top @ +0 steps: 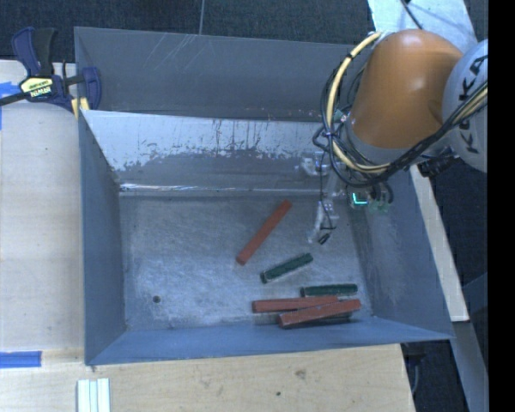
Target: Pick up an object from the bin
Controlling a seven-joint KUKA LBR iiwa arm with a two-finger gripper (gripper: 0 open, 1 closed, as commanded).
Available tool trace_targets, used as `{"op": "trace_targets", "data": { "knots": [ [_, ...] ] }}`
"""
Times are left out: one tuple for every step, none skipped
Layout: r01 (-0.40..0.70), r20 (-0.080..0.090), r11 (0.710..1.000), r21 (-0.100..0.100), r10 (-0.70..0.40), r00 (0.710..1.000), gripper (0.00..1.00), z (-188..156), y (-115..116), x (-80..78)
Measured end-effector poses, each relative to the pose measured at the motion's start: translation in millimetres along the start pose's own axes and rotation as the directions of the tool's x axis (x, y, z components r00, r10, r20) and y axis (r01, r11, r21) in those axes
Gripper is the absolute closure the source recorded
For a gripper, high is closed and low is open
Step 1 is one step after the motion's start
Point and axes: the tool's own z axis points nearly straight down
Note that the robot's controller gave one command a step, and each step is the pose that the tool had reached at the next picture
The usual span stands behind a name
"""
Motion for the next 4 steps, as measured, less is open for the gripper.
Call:
{"op": "trace_targets", "data": {
  "knots": [
    [0.143, 0.003, 0.990, 0.000, -0.143, 0.990, 0.00, 141.7, 31.0, -9.9],
    [0.143, 0.005, 0.990, 0.000, -0.143, 0.990, 1.00, 141.3, 31.2, -10.6],
    [0.142, 0.002, 0.990, 0.000, -0.142, 0.990, 0.00, 142.8, 30.7, -9.4],
    [0.142, 0.005, 0.990, 0.000, -0.142, 0.990, 1.00, 141.5, 31.2, -10.3]
  ]
}}
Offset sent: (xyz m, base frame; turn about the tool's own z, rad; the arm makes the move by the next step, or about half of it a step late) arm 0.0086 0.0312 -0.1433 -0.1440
